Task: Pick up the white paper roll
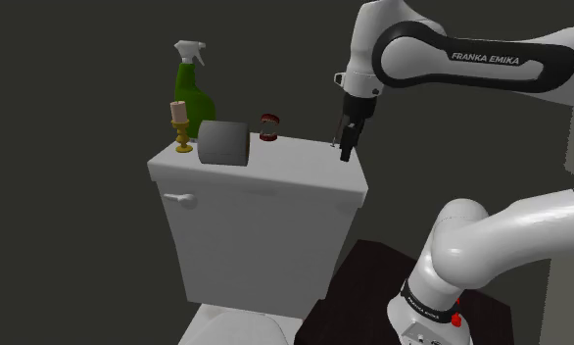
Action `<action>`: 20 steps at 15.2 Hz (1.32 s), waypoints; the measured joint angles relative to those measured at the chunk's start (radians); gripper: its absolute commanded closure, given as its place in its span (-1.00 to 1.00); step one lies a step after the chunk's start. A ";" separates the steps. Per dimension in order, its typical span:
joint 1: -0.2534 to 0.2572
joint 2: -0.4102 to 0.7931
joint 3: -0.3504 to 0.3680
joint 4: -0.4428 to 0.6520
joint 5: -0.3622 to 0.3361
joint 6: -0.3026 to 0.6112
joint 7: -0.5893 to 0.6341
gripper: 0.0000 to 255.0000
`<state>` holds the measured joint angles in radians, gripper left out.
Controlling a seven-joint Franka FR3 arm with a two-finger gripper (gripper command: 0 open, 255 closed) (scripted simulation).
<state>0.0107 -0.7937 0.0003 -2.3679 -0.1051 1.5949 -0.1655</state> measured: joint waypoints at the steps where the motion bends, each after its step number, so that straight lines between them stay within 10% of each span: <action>1: 0.000 0.000 0.000 0.000 0.000 0.000 0.000 -1.00; 12: 0.172 -0.026 -0.106 -0.214 0.205 0.650 -0.153 -1.00; 20: 0.501 0.051 -0.290 -0.279 0.443 1.172 -0.425 -1.00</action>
<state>0.5118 -0.7428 -0.2897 -2.6465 0.3376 2.7673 -0.5903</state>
